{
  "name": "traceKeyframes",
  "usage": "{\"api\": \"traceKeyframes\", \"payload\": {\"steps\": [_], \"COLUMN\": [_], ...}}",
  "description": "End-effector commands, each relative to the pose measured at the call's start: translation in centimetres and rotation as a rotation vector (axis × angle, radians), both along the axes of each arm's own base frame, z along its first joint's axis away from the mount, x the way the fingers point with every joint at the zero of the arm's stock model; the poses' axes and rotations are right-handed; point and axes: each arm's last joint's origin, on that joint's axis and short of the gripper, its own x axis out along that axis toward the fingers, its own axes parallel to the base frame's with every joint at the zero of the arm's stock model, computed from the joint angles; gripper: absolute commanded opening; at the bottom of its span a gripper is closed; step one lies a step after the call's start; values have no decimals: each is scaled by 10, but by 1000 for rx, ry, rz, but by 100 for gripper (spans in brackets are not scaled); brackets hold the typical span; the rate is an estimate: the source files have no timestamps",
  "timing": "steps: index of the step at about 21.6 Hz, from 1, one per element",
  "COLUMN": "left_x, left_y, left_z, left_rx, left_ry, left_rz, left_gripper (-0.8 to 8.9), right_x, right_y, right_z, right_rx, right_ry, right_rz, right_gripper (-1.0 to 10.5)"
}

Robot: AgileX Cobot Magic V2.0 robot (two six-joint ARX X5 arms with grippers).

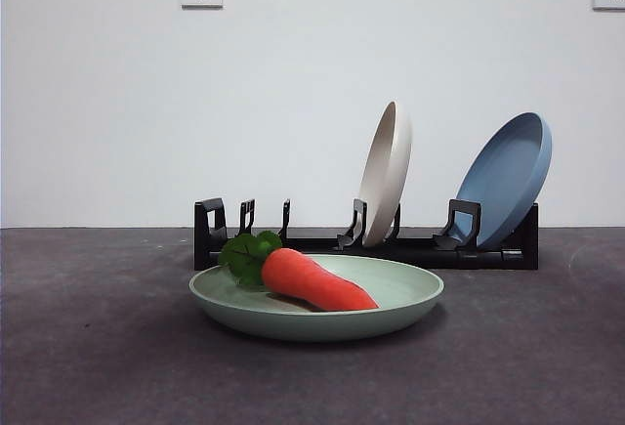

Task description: Take the green plate from the plate rack,put the plate on the table,take the carrot from the table,put the carrot in the plate

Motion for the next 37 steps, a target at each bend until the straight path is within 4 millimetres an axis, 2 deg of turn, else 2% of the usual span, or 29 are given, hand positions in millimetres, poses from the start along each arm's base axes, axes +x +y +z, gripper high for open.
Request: {"api": "traceKeyframes", "payload": {"steps": [1, 2, 28, 30, 33, 37], "left_x": [-1, -1, 0, 3, 13, 33], "left_y": [0, 0, -1, 0, 6, 18], "left_z": [-1, -1, 0, 2, 13, 34], "left_rx": [8, 8, -3, 0, -16, -154], "left_ry": [6, 7, -4, -54, -216, -450], "left_rz": [-5, -6, -2, 21, 86, 91], "left_gripper": [-27, -6, -4, -4, -4, -4], "right_x": [-3, -4, -5, -5, -5, -5], "right_y": [-2, -3, -4, -4, -4, -4], "right_z": [1, 1, 2, 2, 2, 2], "right_rx": [8, 12, 17, 17, 16, 16], "right_ry": [-14, -18, -24, -24, -24, -24], "right_rz": [6, 6, 0, 0, 0, 1], "right_gripper": [-11, -11, 3, 3, 3, 3]}}
